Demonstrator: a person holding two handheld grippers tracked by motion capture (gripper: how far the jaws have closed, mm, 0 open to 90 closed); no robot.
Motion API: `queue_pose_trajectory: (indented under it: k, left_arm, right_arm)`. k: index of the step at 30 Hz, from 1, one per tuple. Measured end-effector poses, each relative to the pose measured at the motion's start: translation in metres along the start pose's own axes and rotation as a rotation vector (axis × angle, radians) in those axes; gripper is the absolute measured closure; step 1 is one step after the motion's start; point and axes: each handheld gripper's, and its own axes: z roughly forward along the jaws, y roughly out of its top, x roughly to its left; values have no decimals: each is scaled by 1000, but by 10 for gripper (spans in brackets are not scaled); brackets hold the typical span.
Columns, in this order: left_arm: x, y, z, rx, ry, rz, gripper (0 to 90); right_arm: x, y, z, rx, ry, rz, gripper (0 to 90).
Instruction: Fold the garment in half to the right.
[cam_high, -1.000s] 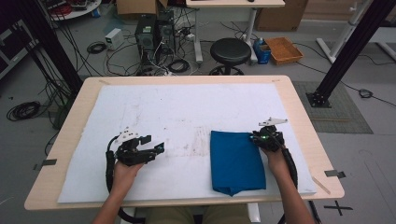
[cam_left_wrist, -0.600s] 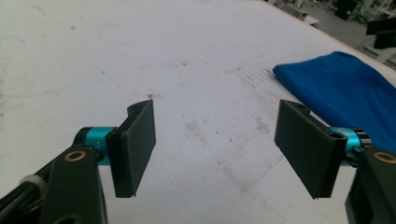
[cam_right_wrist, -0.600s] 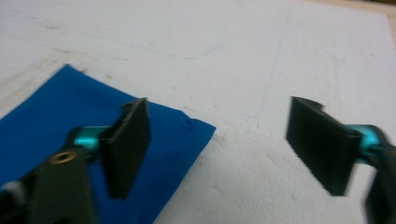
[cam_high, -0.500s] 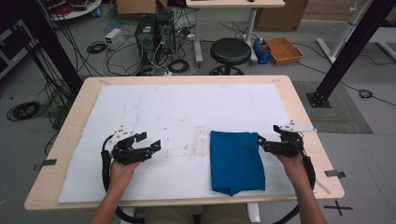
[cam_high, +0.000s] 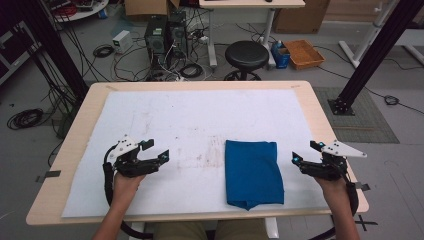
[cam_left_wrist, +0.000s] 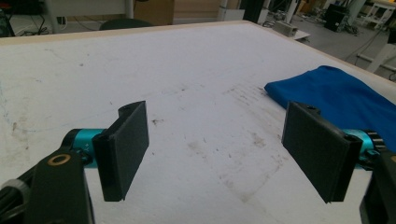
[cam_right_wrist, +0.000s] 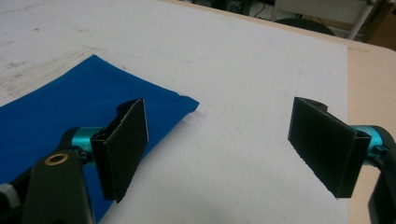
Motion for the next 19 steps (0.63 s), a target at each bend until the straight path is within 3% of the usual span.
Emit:
queue_pose_trajectory:
  k: [10, 19]
  left_arm:
    - [1, 0, 1, 3, -6, 10, 231]
    - [4, -2, 2, 6, -1, -1, 231]
  right_arm:
    - [-5, -7, 1, 5, -11, 38, 197]
    - [-5, -8, 3, 7, -13, 43, 197]
